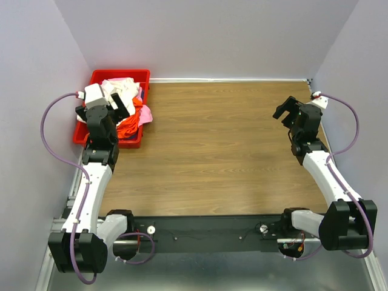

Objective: Fold and stack the t-shirts
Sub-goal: Grab the tshirt from the pile

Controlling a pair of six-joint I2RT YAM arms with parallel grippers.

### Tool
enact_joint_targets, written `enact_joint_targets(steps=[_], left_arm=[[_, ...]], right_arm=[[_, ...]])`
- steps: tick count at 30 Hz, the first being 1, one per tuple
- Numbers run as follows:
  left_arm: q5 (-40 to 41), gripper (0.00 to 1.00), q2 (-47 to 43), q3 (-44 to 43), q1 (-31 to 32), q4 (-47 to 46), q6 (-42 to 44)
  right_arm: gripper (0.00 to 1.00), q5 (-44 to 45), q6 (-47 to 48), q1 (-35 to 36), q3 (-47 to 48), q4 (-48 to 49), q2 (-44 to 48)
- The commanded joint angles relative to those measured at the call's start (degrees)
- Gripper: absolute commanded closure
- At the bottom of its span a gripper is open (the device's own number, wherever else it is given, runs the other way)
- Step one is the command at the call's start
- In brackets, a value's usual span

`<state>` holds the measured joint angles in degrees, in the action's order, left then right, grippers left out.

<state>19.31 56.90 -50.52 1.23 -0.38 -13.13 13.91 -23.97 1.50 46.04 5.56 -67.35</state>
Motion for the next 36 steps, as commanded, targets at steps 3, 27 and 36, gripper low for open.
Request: enact_joint_targets(steps=[3,27,36], left_arm=[[1.2,0.02,0.0,-1.9,0.1,0.3,0.9],[-16.0,0.11,46.9,-40.0,-13.5,16.9,7.5],[-18.5,0.16,53.0,-44.4,-13.5,20.4,7.4]], right_arm=[[0.00,1.4,0.8,-0.3,0.5,-1.7,1.2],[0.00,0.7,4.7,-0.3,2.6,-3.8,0.9],[0.00,-0.6,4.5,-0.3,4.3,-3.8,-2.0]])
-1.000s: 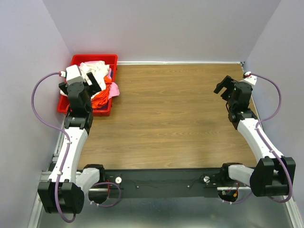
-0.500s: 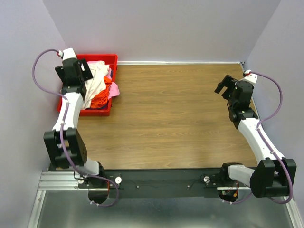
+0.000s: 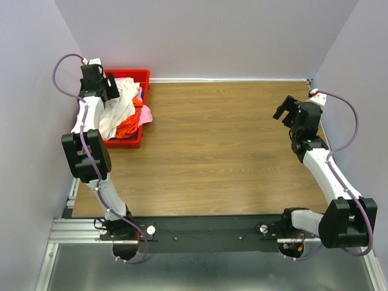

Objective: Fold and stack the t-shirts
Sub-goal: Grab the tshirt from the pile, then move the tshirt to the center of the board

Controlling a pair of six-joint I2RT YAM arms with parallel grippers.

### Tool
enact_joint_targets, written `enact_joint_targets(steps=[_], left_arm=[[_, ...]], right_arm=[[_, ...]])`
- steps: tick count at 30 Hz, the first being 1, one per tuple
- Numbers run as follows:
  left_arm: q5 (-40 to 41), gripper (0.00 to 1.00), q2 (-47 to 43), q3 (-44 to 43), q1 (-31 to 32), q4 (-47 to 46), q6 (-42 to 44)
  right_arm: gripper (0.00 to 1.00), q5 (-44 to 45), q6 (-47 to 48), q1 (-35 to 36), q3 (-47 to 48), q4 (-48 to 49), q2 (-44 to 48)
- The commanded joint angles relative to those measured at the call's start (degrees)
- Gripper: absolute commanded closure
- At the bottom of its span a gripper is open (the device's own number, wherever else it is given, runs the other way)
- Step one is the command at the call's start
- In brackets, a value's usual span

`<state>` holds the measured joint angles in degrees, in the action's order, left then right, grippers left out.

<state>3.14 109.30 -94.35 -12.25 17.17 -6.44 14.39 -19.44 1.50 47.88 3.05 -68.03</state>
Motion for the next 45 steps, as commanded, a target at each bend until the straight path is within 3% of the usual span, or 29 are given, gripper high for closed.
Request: enact_joint_targets(steps=[1,8,10,14,15,17,25,33,38,45], left_arm=[[-2.0,0.16,1.0,-0.5,-0.1,3.3,0.8],[-2.6,0.19,3.9,0.0,-0.1,5.5,1.3],[-2.9,0.26,4.7,0.3,-0.1,5.2,1.5],[-4.9,0.69,5.8,-0.6,-0.1,5.4,1.8],[-5.0,0.89,5.8,-0.8,-0.1,5.3,1.7],[-5.2,1.00,5.1,-1.3,-0.1,5.3,1.4],[-10.3,1.00,-7.2,-3.8,-0.1,4.9,-0.6],[-29.6,1.00,-22.2,-2.9,0.6,-4.5,-2.3],[-33.8,1.00,-28.1,-6.3,11.0,-10.0,-0.7],[-39.0,1.00,-26.0,-16.1,22.3,-22.8,-12.2]], right_arm=[[0.00,-1.2,-0.2,-0.3,2.6,-1.3,-1.6],[0.00,-2.3,-0.1,-0.3,4.2,-1.3,-4.2],[0.00,-2.5,-0.2,-0.3,4.5,-1.3,-4.7],[0.00,-2.7,-0.2,-0.3,4.5,-1.3,-4.8],[0.00,-2.6,-0.2,-0.3,4.4,-1.3,-4.7],[0.00,-2.6,-0.2,-0.3,4.2,-1.2,-4.6],[0.00,-3.4,-0.3,-0.2,5.4,-1.2,-4.8],[0.00,-7.1,0.2,-0.3,9.3,-1.2,-7.6],[0.00,-8.4,-0.2,-0.3,11.6,-1.3,-9.2],[0.00,-8.9,-0.4,-0.3,12.3,-1.2,-9.0]])
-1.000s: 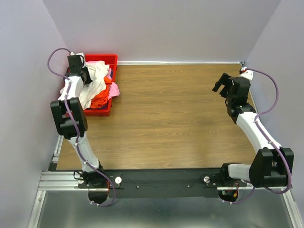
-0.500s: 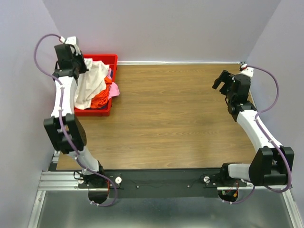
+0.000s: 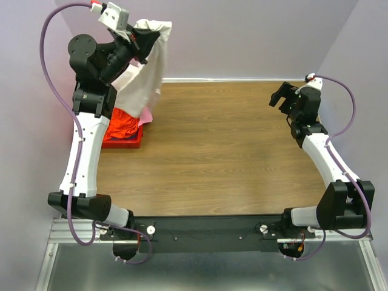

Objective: Fold and stack the t-shirts
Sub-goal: Move the tshirt to the center of the board, then flatten the tshirt out

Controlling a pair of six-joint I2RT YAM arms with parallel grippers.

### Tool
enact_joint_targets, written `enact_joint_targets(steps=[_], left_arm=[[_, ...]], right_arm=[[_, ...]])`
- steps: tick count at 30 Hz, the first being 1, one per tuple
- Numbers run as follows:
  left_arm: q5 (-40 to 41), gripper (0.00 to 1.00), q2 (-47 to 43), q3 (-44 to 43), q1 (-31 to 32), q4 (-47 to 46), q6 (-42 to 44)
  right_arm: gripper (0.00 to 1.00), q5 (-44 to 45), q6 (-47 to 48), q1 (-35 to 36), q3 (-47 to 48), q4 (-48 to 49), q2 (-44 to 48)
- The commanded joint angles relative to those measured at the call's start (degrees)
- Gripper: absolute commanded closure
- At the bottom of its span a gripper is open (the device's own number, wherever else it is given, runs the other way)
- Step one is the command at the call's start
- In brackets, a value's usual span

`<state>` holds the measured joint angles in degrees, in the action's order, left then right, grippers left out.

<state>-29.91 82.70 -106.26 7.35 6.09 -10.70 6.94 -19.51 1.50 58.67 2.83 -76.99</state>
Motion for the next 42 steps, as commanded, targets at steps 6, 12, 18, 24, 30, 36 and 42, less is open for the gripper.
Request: enact_joint_targets(steps=[6,12,18,24,30,36,42], left_arm=[[-9.3,1.00,1.4,0.6,5.2,-25.7,-16.2],[-2.8,0.55,4.7,12.3,5.1,-19.0,-16.7],[7.8,0.37,12.0,18.1,6.4,-2.4,-10.9],[13.7,0.34,13.7,23.9,10.8,8.7,-1.8],[10.2,0.34,16.7,28.7,13.6,12.4,-1.0],[6.3,0.35,21.8,28.9,16.9,14.1,1.1],[0.7,0.35,28.7,25.4,18.3,12.8,0.7]], right_arm=[[0.00,-0.2,-0.2,-0.3,-0.2,-1.1,2.2],[0.00,-0.3,-0.4,-0.3,-3.6,-1.3,4.7],[0.00,-3.5,-0.4,-0.3,-7.7,-2.7,8.2],[0.00,-9.9,-2.1,-0.3,-12.7,-7.0,9.1],[0.00,-12.1,-4.7,-0.2,-14.8,-11.0,4.4],[0.00,-12.3,-5.6,-0.2,-14.5,-12.1,-1.7],[0.00,-12.7,-4.8,-0.2,-12.0,-12.1,-8.3]])
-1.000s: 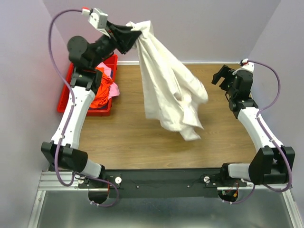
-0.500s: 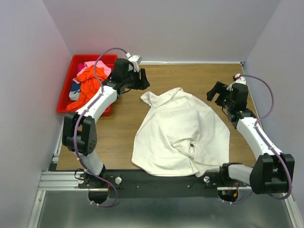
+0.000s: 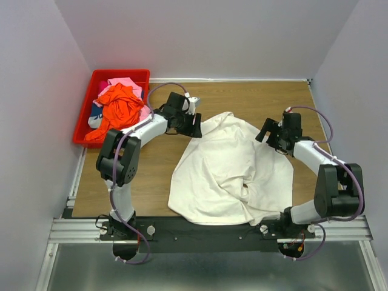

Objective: Fold and stack the t-shirts
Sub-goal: Flatten the tshirt out

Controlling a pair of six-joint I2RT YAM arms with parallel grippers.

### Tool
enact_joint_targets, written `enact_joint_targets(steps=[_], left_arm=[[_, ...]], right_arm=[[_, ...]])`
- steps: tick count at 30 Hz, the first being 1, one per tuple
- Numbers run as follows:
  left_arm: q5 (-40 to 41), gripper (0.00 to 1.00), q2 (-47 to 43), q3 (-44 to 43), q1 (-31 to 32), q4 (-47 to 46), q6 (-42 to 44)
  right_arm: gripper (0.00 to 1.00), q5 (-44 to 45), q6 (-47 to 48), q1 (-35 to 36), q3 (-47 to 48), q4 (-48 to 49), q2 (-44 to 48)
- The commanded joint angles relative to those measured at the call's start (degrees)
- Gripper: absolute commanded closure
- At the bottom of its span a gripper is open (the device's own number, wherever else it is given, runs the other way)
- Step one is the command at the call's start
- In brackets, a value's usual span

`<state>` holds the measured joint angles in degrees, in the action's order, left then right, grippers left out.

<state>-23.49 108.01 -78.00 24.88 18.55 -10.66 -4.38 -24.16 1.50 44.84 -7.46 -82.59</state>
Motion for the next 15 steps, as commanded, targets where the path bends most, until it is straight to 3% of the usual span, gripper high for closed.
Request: enact_joint_targets(steps=[1,15], left_arm=[[-6.3,0.35,5.5,-3.6,1.0,0.1,0.4],[-7.6,0.35,22.9,-20.2,1.0,0.3,-4.0]], right_arm=[[0.00,-1.5,0.1,-0.2,2.2,-1.9,-3.6],[0.00,-1.2,0.1,-0.1,8.9,-1.9,-15.8]])
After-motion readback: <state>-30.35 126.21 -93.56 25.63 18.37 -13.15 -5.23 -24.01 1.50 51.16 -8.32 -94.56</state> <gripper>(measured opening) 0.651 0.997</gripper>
